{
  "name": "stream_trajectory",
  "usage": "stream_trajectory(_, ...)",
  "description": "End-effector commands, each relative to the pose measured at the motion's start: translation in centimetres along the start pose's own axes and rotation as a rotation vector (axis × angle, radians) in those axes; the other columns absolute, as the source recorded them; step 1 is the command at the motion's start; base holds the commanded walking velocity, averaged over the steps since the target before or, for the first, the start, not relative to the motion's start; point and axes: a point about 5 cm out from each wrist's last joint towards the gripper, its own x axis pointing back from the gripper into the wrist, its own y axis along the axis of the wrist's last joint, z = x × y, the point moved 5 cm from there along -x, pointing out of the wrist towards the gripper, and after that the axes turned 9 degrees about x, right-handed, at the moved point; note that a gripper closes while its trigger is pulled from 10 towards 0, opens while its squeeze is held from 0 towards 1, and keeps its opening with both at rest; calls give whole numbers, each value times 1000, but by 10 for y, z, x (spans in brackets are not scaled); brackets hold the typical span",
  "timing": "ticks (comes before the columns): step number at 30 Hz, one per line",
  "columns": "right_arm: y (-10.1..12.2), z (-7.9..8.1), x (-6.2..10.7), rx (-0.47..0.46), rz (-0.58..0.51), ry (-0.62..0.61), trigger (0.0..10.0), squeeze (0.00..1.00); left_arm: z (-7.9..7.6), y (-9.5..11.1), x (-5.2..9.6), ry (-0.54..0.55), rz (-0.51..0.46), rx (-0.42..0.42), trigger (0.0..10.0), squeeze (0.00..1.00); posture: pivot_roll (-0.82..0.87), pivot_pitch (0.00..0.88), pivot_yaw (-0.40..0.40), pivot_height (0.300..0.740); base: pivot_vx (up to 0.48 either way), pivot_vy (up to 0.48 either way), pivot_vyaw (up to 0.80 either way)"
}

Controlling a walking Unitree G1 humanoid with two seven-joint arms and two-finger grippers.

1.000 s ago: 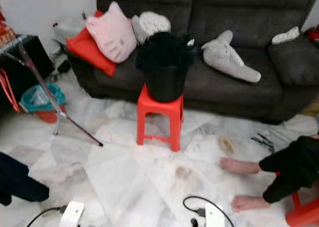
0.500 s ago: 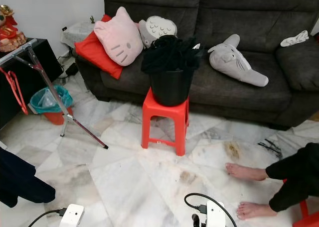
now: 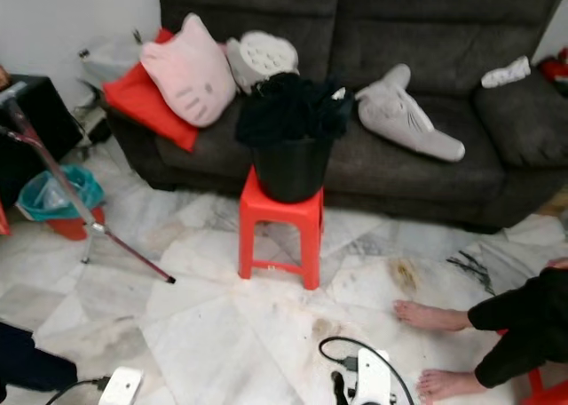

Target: Hang hanger

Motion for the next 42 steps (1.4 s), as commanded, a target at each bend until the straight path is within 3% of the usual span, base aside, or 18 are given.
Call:
stream_trajectory(1, -5, -10, 2, 1, 12, -23, 10000, 0, -5, 0, -1, -11, 0, 8, 10000, 0, -45, 0, 42, 740, 277, 0, 0)
stream_trajectory(42, 0, -10, 1, 8, -13, -34, 10000, 0, -5, -1, -1, -17, 7, -8, 10000, 0, -58, 0, 47, 740, 278, 0, 89)
